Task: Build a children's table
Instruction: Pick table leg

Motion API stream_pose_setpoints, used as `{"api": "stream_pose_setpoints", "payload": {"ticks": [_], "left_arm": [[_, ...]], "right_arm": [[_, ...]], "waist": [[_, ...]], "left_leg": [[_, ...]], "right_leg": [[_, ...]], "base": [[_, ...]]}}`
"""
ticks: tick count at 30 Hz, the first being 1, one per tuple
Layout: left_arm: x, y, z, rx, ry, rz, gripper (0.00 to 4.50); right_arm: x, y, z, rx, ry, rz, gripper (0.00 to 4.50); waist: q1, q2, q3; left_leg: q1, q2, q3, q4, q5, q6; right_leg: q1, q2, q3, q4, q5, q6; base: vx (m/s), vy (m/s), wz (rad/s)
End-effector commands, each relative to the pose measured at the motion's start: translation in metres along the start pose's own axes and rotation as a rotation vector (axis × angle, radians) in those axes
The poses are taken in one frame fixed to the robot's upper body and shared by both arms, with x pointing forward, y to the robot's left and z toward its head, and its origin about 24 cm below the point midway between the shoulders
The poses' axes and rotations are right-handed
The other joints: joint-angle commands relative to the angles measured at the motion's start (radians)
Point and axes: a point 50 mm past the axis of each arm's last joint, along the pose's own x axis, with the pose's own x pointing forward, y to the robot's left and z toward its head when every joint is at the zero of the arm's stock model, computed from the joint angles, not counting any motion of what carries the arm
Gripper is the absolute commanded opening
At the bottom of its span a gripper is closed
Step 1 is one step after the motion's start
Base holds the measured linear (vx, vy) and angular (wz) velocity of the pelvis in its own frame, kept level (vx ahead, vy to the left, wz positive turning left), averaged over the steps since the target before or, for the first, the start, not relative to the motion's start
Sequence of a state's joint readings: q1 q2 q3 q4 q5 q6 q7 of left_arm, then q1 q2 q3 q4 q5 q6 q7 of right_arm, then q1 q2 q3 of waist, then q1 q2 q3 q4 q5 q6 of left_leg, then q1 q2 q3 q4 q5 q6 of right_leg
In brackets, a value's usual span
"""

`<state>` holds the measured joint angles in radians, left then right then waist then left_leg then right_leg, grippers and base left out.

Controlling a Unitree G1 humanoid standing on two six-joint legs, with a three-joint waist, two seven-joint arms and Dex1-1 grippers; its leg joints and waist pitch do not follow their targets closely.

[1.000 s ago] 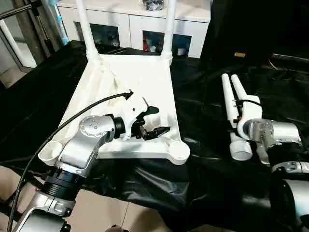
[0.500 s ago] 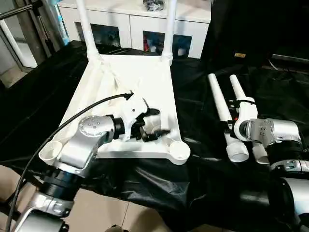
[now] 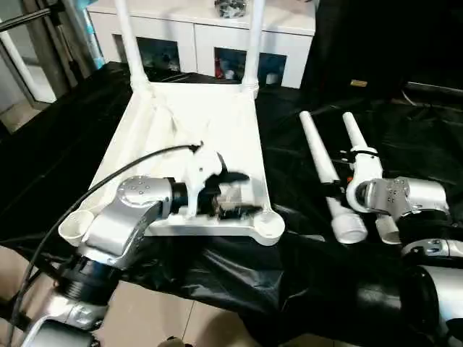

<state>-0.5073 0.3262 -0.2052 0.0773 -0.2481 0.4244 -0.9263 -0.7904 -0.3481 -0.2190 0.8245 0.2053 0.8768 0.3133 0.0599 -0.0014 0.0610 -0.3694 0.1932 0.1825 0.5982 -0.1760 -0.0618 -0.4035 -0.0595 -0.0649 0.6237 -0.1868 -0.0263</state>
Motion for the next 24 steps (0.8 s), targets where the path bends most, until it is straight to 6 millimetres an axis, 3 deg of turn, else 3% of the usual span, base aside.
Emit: {"api": "stream_pose_setpoints", "payload": {"ticks": [1, 7, 8, 13, 16, 24], "left_arm": [[0.001, 0.010, 0.015, 0.002, -0.062, 0.067, 3.89], [0.012, 0.023, 0.022, -0.066, -0.112, 0.190, 3.89], [0.022, 0.028, 0.028, -0.161, -0.160, 0.242, 3.89], [0.032, 0.028, 0.033, -0.291, -0.205, 0.237, 3.89], [0.042, 0.025, 0.039, -0.406, -0.247, 0.200, 3.89], [0.052, 0.024, 0.055, -0.601, -0.368, 0.153, 3.89]], "right_arm": [[-0.002, 0.006, 0.003, 0.022, -0.022, 0.050, 1.83], [-0.006, 0.016, 0.009, 0.065, -0.087, 0.182, 1.83], [-0.013, 0.028, 0.016, 0.086, -0.177, 0.332, 1.83], [-0.023, 0.045, 0.019, 0.054, -0.300, 0.521, 1.83], [-0.038, 0.065, 0.014, -0.025, -0.416, 0.733, 1.83], [-0.050, 0.085, -0.001, -0.096, -0.428, 0.907, 1.82]], "waist": [[0.003, -0.005, -0.076], [0.007, -0.007, -0.079], [0.009, -0.010, -0.079], [0.018, -0.014, -0.080], [0.029, -0.019, -0.079], [0.038, -0.017, -0.074]], "left_leg": [[0.008, 0.025, -0.005, -0.055, -0.141, -0.012], [0.006, 0.024, -0.005, -0.051, -0.109, 0.012], [0.004, 0.024, -0.004, -0.051, -0.106, 0.022], [0.005, 0.027, -0.006, -0.052, -0.093, 0.052], [0.004, 0.028, -0.007, -0.052, -0.090, 0.068], [0.004, 0.027, -0.011, -0.055, -0.114, 0.049]], "right_leg": [[0.061, -0.068, 0.049, -0.076, -0.163, -0.202], [0.064, -0.069, 0.049, -0.073, -0.120, -0.205], [0.066, -0.067, 0.049, -0.072, -0.107, -0.205], [0.065, -0.070, 0.046, -0.073, -0.103, -0.217], [0.066, -0.074, 0.046, -0.074, -0.116, -0.207], [0.061, -0.076, 0.043, -0.089, -0.222, -0.171]], "base": [[0.000, 0.000, 0.00], [0.000, 0.000, 0.00], [0.000, 0.000, 0.00], [0.000, 0.000, 0.00], [0.000, 0.000, 0.00], [0.000, 0.000, 0.00]]}}
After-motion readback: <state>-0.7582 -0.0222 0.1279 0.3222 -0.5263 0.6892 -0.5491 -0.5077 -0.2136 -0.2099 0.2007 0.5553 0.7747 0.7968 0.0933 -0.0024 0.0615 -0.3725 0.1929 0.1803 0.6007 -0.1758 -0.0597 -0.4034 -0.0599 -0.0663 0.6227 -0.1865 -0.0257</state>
